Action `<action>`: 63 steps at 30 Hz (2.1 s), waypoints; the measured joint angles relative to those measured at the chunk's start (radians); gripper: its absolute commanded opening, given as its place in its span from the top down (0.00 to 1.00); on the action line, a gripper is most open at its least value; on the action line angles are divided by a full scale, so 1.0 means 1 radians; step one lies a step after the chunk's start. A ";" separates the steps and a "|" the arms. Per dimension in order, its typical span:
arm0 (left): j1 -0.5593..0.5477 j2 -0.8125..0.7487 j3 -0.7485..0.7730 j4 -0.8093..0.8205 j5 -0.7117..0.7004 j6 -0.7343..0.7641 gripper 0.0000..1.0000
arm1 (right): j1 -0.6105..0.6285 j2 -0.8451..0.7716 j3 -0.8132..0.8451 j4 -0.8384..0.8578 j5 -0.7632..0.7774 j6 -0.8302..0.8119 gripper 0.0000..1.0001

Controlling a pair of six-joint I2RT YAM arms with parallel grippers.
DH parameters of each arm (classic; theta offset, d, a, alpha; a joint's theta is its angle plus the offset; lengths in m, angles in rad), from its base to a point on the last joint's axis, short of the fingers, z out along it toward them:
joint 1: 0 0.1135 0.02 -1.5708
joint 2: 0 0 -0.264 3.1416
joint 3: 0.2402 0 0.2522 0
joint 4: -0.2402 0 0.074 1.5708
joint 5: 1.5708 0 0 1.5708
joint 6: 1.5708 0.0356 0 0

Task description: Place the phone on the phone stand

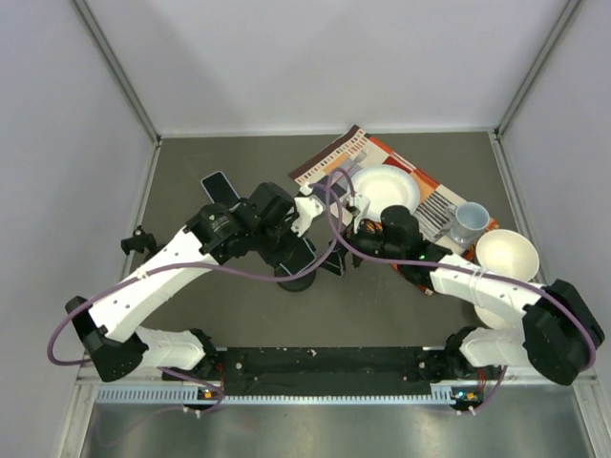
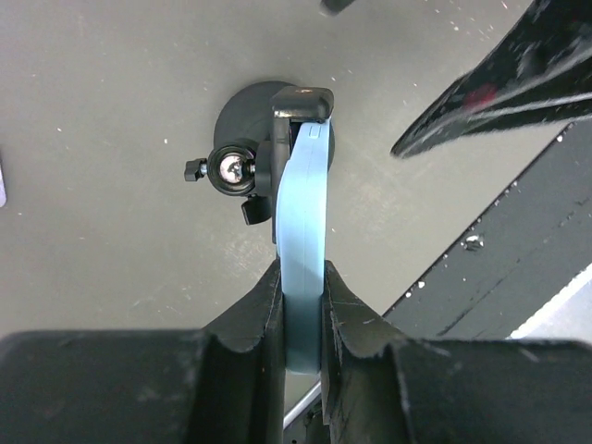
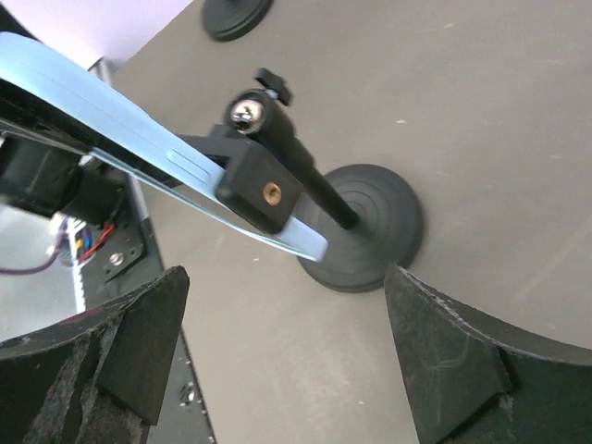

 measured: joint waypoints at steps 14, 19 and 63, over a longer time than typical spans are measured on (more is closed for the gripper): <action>0.040 -0.093 0.031 0.101 -0.091 -0.096 0.05 | -0.019 -0.158 -0.020 -0.212 0.133 -0.032 0.01; 0.045 -0.245 0.039 0.111 -0.148 -0.171 0.04 | 0.143 -0.179 0.031 -0.288 0.314 -0.072 0.01; 0.046 -0.808 -0.200 0.314 -0.248 -0.408 0.01 | 0.570 0.272 0.586 -0.467 1.170 -0.116 0.78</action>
